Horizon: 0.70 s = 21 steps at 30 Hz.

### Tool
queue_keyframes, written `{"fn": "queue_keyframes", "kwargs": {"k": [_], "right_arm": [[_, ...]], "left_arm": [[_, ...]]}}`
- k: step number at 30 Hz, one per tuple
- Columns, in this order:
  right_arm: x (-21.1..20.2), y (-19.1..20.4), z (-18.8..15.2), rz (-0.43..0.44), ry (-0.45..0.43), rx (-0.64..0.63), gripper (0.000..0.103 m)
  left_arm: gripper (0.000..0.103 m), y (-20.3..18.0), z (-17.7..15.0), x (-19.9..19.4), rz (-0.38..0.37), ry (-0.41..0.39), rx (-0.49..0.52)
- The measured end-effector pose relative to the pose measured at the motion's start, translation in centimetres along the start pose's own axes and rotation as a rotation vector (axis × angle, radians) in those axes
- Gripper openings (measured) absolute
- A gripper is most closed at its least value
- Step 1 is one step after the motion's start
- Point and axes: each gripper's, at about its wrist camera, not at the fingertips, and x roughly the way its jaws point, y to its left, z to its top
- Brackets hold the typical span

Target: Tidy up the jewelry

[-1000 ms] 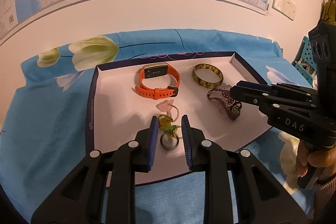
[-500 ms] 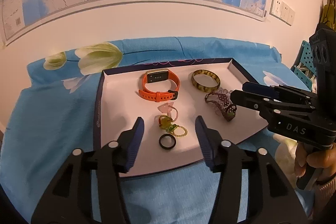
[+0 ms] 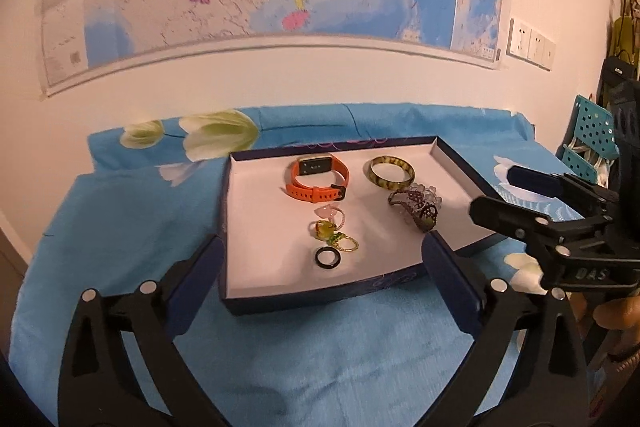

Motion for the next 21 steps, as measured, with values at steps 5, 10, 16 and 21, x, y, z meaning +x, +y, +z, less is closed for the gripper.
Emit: {"fn": "queue_keyframes", "kwargs": {"k": [5,10,16,21], "right_arm": [[-2.3,1.4,-0.6,-0.013,-0.05,-0.037,0.096],[-4.6,2.4,-1.4,-0.025,-0.102,-0.058,0.096],[-6.2,3.2,-2.4,-0.024,-0.113,-0.067,0.096],[-7.8,3.7,-3.1,-0.034,-0.14,-0.062,0.096]], "left_arm": [[0.097,0.2,-0.5,-2.4,0.014,-0.046,-0.023],[0.097,0.5,-1.0,-4.5,0.031,-0.085,-0.053],[0.097,0.5,-1.5,-7.0,0.036,-0.128,-0.076],[0.097,0.0,-2.1,-8.8,0.051,-0.156,-0.077]]}}
